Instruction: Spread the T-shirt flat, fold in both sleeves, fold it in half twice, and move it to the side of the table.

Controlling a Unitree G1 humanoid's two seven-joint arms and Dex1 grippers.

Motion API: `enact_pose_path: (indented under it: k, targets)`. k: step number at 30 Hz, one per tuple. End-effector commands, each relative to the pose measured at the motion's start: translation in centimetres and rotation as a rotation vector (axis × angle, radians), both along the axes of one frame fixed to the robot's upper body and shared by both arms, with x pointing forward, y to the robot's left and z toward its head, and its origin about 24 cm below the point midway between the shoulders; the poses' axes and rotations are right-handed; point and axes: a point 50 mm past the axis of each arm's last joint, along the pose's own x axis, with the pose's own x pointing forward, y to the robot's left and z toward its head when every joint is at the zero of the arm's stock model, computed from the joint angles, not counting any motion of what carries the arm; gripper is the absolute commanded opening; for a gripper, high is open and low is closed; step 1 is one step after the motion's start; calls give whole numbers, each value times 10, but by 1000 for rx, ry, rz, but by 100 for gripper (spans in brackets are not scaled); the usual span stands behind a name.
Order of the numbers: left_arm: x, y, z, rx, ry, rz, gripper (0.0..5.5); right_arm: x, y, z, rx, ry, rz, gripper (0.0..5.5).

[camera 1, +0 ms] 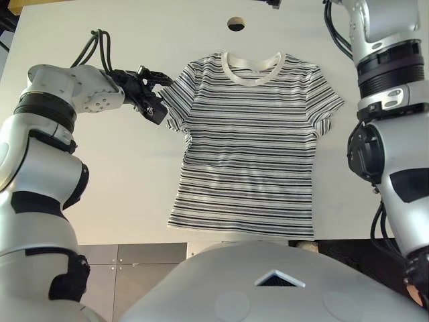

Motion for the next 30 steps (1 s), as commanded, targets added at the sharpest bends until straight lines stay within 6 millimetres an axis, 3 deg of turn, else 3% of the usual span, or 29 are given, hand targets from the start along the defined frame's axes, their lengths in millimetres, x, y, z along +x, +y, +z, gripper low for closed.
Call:
enact_pose_path:
  k: [1,6,18,30]
  targets:
    - [-18,8,-27,89,119,-19,332,-1,-2,-5,-6,16,-14,310]
    - [-20,17,-23,108,135,-14,332,0,-2,-7,-6,23,-30,310]
    - [-8,28,14,-19,53,63,332,5,-9,-27,-72,54,-81,310]
    - [-18,23,-18,74,106,25,332,3,-7,-22,-40,50,-66,310]
